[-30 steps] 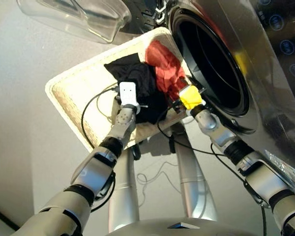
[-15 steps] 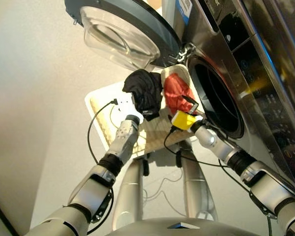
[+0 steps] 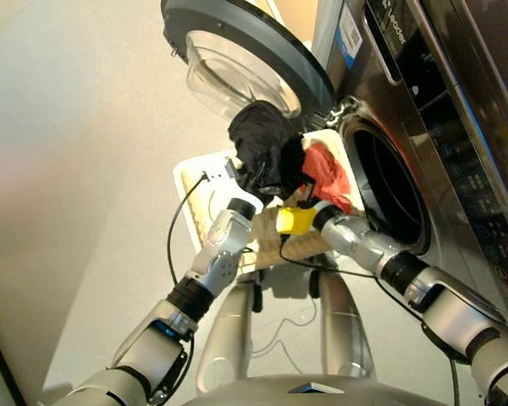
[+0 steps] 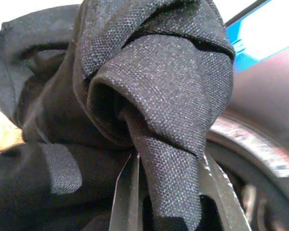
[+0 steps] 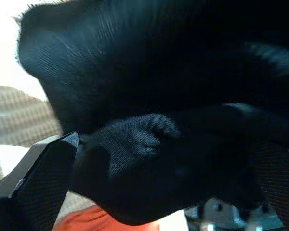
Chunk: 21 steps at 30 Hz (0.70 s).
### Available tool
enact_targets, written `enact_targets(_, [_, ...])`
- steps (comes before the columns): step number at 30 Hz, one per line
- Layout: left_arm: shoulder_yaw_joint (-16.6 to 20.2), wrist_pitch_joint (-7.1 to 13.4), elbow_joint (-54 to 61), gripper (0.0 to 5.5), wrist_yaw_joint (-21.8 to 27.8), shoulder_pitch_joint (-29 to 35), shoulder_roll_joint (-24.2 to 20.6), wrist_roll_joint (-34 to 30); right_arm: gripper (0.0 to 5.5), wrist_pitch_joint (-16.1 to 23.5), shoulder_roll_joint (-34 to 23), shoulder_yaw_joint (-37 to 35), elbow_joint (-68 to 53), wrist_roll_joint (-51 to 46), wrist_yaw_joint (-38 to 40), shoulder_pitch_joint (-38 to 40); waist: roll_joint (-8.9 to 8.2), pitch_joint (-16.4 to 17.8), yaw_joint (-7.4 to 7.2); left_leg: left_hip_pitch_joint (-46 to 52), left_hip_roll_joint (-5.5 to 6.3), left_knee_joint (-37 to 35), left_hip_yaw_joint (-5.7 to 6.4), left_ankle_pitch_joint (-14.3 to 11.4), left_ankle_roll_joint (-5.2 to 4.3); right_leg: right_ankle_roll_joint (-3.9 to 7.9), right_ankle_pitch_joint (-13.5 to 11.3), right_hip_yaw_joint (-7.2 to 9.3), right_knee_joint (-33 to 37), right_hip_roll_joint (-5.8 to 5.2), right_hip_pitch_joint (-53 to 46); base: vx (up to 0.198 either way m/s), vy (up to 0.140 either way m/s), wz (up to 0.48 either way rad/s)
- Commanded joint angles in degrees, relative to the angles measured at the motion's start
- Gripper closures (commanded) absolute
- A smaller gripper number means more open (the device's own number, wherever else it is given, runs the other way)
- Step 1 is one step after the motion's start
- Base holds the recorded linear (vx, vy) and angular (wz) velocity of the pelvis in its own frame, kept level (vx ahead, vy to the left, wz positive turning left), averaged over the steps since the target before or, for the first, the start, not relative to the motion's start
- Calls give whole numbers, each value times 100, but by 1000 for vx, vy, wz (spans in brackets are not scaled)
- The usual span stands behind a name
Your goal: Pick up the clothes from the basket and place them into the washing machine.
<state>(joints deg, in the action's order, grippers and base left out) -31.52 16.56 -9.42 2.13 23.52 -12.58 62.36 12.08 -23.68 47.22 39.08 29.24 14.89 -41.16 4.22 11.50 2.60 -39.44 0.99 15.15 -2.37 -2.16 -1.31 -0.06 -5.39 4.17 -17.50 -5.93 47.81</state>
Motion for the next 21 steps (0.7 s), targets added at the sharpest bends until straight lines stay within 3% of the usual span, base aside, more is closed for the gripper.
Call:
enact_targets(1, [-156,21,1032,550,351,-266,-205,334,0,-167,309,-352,-13,244,525,-441,234,-298,35,-500,323,105,-156,203,233,363,-163,82,599,92,-308,0,0,0])
enact_targets(6, [-367,-48,1357,550,353,-421,-320,610,0,-480,507,-765,275,358,1156,-664,310,-334,117,-555,320,114,-150,208,251,362,-156,69,593,94,-257,0,0,0])
enact_targets(11, [-545,-77,1541,550,354,-524,-498,711,0,-501,663,-927,227,264,1474,-813,348,-363,165,-590,314,135,-152,208,257,356,-156,64,556,93,-199,0,0,0])
enact_targets(12, [-575,-99,1526,550,364,-533,-508,714,278,-463,676,-924,182,205,1463,-831,343,-366,165,-593,310,133,-153,210,256,354,-156,61,556,90,-198,0,0,0])
enact_targets(15, [-660,-99,1450,550,371,-529,-502,712,550,-328,686,-892,19,2,1374,-854,331,-375,168,-594,306,146,-150,201,263,351,-159,44,547,87,-180,0,0,0])
enact_targets(20, [-671,-73,1340,550,394,-561,-485,714,550,-92,556,-868,-297,-136,1384,-669,321,-389,132,-596,300,157,-146,195,269,353,-148,29,532,87,-162,20,-1,1])
enact_targets(21, [-670,-52,1323,498,384,-587,-492,714,550,-51,558,-873,-315,-192,1405,-598,338,-416,159,-515,267,173,-93,19,234,391,4,2,492,126,-227,99,-10,5])
